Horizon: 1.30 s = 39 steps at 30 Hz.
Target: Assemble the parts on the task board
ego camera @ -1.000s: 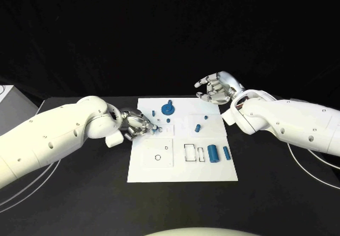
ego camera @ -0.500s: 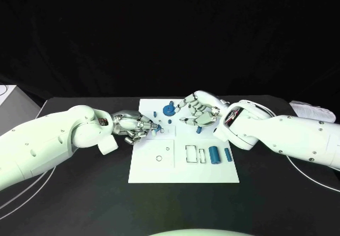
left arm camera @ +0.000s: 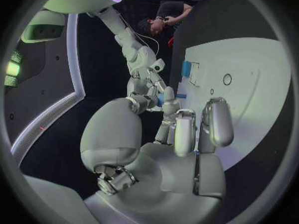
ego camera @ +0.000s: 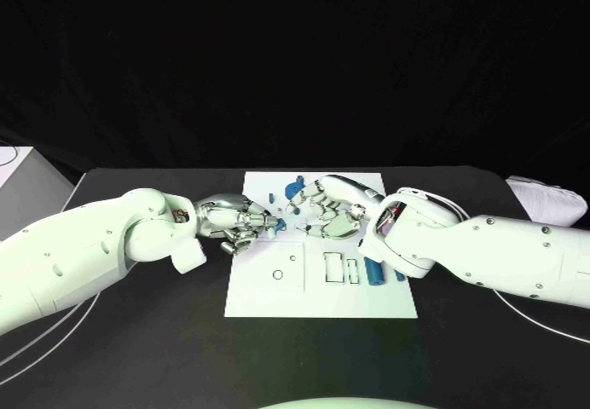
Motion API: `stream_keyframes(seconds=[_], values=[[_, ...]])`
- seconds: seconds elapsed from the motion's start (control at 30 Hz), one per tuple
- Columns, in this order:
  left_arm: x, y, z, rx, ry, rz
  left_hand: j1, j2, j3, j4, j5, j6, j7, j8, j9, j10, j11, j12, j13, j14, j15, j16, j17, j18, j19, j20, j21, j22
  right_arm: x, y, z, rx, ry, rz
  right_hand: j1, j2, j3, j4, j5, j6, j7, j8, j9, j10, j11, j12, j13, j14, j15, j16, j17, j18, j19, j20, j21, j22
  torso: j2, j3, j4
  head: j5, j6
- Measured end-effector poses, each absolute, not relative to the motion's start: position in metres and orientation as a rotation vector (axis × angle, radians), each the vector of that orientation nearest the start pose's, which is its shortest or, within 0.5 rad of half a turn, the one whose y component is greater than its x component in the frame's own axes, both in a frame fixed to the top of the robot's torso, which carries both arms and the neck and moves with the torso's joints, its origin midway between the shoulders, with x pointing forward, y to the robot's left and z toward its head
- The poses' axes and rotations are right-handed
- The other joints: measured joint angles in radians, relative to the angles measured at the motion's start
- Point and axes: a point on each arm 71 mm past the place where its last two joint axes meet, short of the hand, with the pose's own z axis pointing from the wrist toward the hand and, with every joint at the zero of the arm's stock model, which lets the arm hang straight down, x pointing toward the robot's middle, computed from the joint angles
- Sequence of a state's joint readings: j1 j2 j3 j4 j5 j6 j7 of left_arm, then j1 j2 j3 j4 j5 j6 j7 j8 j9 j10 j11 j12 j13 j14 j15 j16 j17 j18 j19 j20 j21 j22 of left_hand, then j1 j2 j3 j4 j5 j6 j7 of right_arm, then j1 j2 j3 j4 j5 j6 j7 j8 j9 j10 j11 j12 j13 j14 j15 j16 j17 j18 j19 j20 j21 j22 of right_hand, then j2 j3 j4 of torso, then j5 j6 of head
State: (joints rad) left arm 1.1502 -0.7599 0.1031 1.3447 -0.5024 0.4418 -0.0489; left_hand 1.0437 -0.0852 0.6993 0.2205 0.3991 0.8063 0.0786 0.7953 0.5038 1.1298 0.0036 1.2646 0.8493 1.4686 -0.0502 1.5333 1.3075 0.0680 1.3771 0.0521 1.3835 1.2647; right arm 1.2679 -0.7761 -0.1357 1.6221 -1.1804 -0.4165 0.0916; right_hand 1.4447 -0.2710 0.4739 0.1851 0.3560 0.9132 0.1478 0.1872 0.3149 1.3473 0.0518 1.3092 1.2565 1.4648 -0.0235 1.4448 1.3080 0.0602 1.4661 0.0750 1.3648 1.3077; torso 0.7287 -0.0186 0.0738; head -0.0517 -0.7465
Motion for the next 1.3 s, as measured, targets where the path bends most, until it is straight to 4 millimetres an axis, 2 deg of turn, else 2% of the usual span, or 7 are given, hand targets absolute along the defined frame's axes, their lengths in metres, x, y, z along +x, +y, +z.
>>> stream_keyframes(seconds=[0.07,0.73,0.8,1.3], values=[[0.494,0.185,-0.197,-0.47,2.296,-1.513,0.0,0.0,0.0,0.0,0.0,0.0,0.0,0.0,0.0,0.0,0.0,0.0,0.0,0.0,0.0,0.0,0.0,0.0,0.0,0.0,0.0,0.0,0.455,-0.133,-0.169,-0.115,1.598,1.056,0.0,0.0,0.0,0.0,0.0,0.0,0.0,0.0,0.0,0.0,0.0,0.0,0.002,0.0,0.0,0.0,0.0,-0.015,0.0,0.0,0.0,0.0,0.0,0.0007,-0.0005,0.0,0.0],[0.493,0.183,-0.199,-0.446,2.299,-1.506,-0.008,0.0,0.0,0.0,0.004,0.001,0.0,0.0,0.003,0.004,-0.003,0.0,0.001,-0.002,-0.001,0.004,0.0,0.0,0.0,0.0,0.0,0.0,0.449,-0.121,-0.169,-0.121,1.592,1.085,-0.004,-0.004,0.0,0.0,0.0,-0.003,0.003,-0.004,-0.002,0.003,0.004,0.006,0.007,0.0,0.0,0.006,0.0,-0.015,0.0,0.0,0.007,0.0,0.0,0.0012,-0.0001,-0.003,-0.004],[0.493,0.183,-0.198,-0.446,2.298,-1.506,-0.009,-0.001,0.0,0.0,0.004,0.003,-0.003,0.0,0.003,0.004,-0.003,0.0,0.001,-0.004,-0.003,0.004,0.0,0.0,0.0,0.0,0.0,0.0,0.449,-0.121,-0.17,-0.121,1.595,1.086,-0.01,0.003,0.0,0.0,0.0,-0.003,0.003,-0.004,-0.002,0.003,0.004,0.006,0.008,0.0,0.0,0.006,0.0,-0.015,0.0,0.0,0.012,0.0,0.0,0.0008,0.0,-0.003,-0.005],[0.494,0.184,-0.199,-0.447,2.29,-1.503,-0.011,-0.003,-0.003,-0.003,0.004,0.007,0.0,-0.005,0.008,0.007,-0.004,0.0,0.002,-0.004,-0.003,0.004,0.0,0.0,0.0,0.0,0.0,0.0,0.449,-0.119,-0.172,-0.127,1.612,1.089,-0.015,0.007,0.0,0.0,0.0,-0.003,0.003,-0.004,-0.003,0.007,0.007,0.009,0.014,0.0,0.0,0.006,0.0,-0.015,0.0,0.0,0.012,0.0,0.0,0.0009,0.0003,-0.004,-0.008]])
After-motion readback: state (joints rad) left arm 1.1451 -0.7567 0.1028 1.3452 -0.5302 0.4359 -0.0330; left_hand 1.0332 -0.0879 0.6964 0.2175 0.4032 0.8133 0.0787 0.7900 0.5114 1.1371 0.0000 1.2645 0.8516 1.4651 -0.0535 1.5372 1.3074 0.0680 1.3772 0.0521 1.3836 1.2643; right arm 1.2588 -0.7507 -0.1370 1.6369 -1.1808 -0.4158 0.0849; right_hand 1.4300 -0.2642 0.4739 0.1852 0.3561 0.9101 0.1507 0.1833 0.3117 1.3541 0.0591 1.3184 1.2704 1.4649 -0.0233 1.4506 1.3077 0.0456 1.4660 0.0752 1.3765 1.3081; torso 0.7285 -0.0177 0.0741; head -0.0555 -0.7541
